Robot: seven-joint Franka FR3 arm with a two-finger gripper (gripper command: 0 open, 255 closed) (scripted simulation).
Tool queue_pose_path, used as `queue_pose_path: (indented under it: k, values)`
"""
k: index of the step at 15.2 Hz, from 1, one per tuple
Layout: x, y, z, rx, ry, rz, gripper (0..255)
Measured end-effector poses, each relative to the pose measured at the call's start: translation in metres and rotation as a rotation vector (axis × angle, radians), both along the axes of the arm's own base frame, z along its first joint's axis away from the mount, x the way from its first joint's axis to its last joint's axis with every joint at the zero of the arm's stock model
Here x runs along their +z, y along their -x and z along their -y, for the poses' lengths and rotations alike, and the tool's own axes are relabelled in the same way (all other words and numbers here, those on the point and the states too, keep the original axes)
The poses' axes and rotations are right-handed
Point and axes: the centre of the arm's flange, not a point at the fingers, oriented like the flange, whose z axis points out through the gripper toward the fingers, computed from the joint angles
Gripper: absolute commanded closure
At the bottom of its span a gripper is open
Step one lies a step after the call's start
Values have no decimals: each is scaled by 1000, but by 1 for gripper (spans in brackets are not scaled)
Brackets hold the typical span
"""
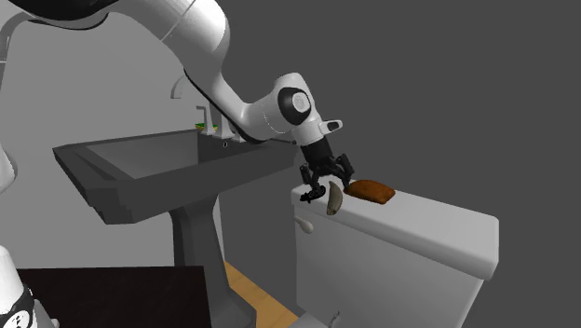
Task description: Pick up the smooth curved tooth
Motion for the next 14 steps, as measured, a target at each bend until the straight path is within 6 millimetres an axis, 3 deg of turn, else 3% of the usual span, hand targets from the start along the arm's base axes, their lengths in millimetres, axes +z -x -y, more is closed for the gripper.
queue_pose_path:
  k: [1, 11, 14]
  values:
    - [-3, 1, 0, 0, 0, 0, 255]
    - [-5, 1, 0, 0, 0, 1, 255]
    - [6, 0, 0, 0, 0, 0, 255]
